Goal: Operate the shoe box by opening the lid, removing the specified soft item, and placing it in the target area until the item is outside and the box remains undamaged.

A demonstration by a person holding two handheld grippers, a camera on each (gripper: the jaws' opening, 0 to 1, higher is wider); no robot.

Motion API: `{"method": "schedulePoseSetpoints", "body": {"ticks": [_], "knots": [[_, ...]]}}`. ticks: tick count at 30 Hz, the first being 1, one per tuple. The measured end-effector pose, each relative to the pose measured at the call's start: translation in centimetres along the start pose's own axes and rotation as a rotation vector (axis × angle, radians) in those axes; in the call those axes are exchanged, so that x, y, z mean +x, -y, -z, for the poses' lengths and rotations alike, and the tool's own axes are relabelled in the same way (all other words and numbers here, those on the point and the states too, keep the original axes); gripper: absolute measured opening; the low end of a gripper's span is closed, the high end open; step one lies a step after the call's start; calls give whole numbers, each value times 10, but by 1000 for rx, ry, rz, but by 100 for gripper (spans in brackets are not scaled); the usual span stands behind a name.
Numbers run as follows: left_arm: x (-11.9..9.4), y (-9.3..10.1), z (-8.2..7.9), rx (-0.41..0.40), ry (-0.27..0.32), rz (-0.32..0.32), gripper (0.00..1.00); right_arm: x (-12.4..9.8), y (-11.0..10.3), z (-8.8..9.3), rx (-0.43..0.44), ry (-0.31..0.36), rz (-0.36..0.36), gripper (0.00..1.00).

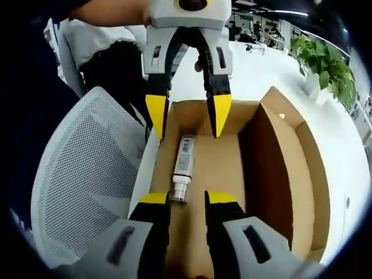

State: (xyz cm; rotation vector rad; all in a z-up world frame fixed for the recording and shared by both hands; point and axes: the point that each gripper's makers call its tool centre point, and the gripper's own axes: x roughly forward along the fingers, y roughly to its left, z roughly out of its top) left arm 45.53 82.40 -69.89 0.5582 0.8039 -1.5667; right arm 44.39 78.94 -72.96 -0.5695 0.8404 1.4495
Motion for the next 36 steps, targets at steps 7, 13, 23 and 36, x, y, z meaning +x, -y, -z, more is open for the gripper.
{"method": "schedulePoseSetpoints", "body": {"ticks": [7, 13, 23, 36], "knots": [[4, -4, -1, 20, -21, 25, 34, 13, -2, 4, 9, -36, -43, 21], [10, -4, 4, 41, -53, 49, 34, 20, -2, 2, 18, -44, -58, 21], [18, -4, 19, 68, -109, 77, 33, 34, -5, 6, 21, -82, -76, 21], [33, -4, 31, 116, -167, 93, 32, 42, -4, 13, 41, -105, -89, 21]]}}
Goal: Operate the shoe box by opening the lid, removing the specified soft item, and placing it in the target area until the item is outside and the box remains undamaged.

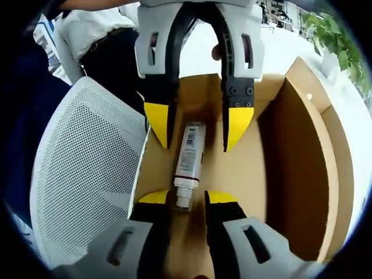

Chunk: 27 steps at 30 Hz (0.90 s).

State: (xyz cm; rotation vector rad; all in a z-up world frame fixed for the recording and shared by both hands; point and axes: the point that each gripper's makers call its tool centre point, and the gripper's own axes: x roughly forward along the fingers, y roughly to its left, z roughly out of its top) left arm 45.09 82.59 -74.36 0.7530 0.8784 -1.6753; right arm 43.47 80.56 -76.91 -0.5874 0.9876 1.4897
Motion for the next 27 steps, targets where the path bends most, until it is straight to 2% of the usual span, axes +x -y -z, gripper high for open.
{"method": "schedulePoseSetpoints", "body": {"ticks": [6, 18, 23, 27], "knots": [[9, 1, 8, 46, -48, 5, 29, 3, 1, 5, -1, -10, 3, 21], [24, 5, 19, 76, -86, 20, 23, 5, 4, 4, 27, 17, 9, 20], [24, 4, 16, 62, -58, 9, 22, 6, 6, 1, 28, 30, 17, 20], [27, 2, 16, 32, -31, 4, 17, 6, 7, 2, 19, 27, 23, 17]]}}
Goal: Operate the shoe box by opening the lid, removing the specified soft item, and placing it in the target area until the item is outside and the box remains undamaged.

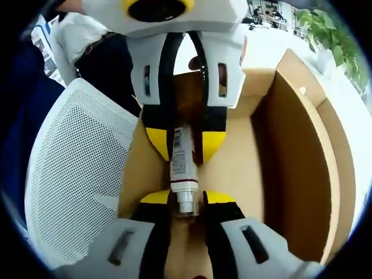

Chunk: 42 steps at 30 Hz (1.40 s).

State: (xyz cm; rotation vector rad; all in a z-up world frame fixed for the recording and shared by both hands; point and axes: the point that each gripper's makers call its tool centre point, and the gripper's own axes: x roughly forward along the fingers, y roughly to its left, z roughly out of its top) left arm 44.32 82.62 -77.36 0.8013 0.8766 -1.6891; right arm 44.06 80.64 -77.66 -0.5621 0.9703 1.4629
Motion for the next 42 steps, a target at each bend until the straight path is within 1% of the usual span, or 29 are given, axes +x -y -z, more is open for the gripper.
{"method": "schedulePoseSetpoints", "body": {"ticks": [1, 2, 4, 6, 10, 16, 20, 23, 24, 26, 28, 31, 34, 36, 37, 38, 41, 42], "knots": [[-1, -4, 10, 28, -56, -22, 18, -1, -1, 1, 0, 2, -4, 18], [0, -7, 15, 52, -80, -39, 18, -2, -1, 1, 0, 4, -7, 18], [2, -3, 14, 32, -62, -8, 18, -2, -2, 3, -5, 7, -8, 19], [-1, -5, 8, 8, -31, -1, 17, 0, 1, 7, -30, -6, 11, 20], [1, -10, 8, 5, -32, -11, 17, 4, -1, 7, -31, 3, 8, 19], [6, -8, 6, 29, -26, -23, 18, 8, -1, 9, -36, 5, 10, 19], [10, -10, 5, 72, -31, -60, 19, 8, 3, 11, -35, 14, 28, 20], [13, -10, 5, 73, -23, -69, 19, 8, 3, 12, -30, 24, 30, 19], [13, -11, 3, 85, -6, -78, 19, 8, 4, 12, -30, 24, 30, 19], [13, -12, 3, 75, -1, -79, 19, 8, 4, 12, -19, 27, 30, 19], [13, -15, 1, 93, 14, -86, 18, 7, 5, 13, -14, 28, 33, 19], [13, -16, -1, 85, 36, -85, 17, 6, 7, 14, -8, 30, 36, 20], [12, -16, -1, 73, 45, -76, 17, 3, 7, 13, -2, 42, 37, 20], [11, -15, -1, 55, 62, -66, 16, -1, 9, 10, 1, 61, 51, 22], [9, -15, -3, 28, 88, -57, 16, -3, 9, 10, 9, 69, 51, 22], [7, -15, -5, 19, 106, -53, 16, -7, 9, 8, 12, 87, 51, 22], [-2, -18, -10, 22, 141, -68, 16, -20, 7, 3, 17, 130, 62, 23], [-5, -19, -12, 11, 151, -66, 16, -24, 6, 1, 9, 140, 66, 23]]}}
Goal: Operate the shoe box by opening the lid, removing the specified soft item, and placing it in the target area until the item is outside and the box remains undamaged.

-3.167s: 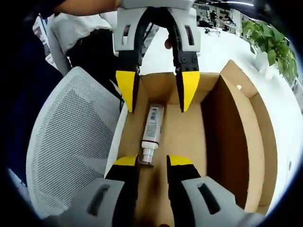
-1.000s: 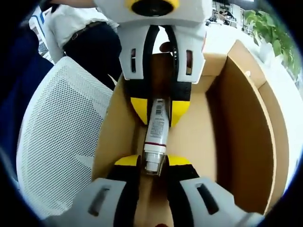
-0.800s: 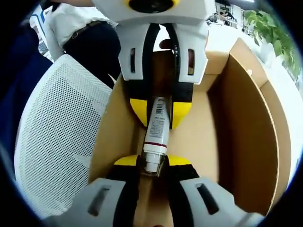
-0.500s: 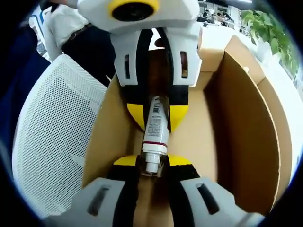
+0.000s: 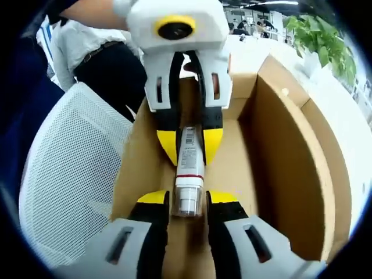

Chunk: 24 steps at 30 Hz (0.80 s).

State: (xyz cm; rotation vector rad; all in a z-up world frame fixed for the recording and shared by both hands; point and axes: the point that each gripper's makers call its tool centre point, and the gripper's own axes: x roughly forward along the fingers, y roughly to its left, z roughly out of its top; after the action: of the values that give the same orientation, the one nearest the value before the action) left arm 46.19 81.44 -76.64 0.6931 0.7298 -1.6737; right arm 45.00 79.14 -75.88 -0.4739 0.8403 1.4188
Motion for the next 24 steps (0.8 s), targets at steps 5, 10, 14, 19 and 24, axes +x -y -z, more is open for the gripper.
{"method": "schedulePoseSetpoints", "body": {"ticks": [5, 10, 14, 19, 24], "knots": [[-11, 5, -18, -103, 137, 60, 16, -30, -1, -18, -13, 114, 38, 21], [-28, -1, -38, -170, 258, 72, 16, -57, 0, -20, 39, 184, 58, 22], [-40, 5, -57, -191, 327, 119, 16, -75, -1, -28, 79, 249, 73, 21], [-50, 14, -81, -203, 401, 163, 16, -87, -12, -39, 90, 292, 46, 18], [-54, 20, -90, -206, 417, 187, 16, -94, -18, -46, 102, 319, 25, 18]]}}
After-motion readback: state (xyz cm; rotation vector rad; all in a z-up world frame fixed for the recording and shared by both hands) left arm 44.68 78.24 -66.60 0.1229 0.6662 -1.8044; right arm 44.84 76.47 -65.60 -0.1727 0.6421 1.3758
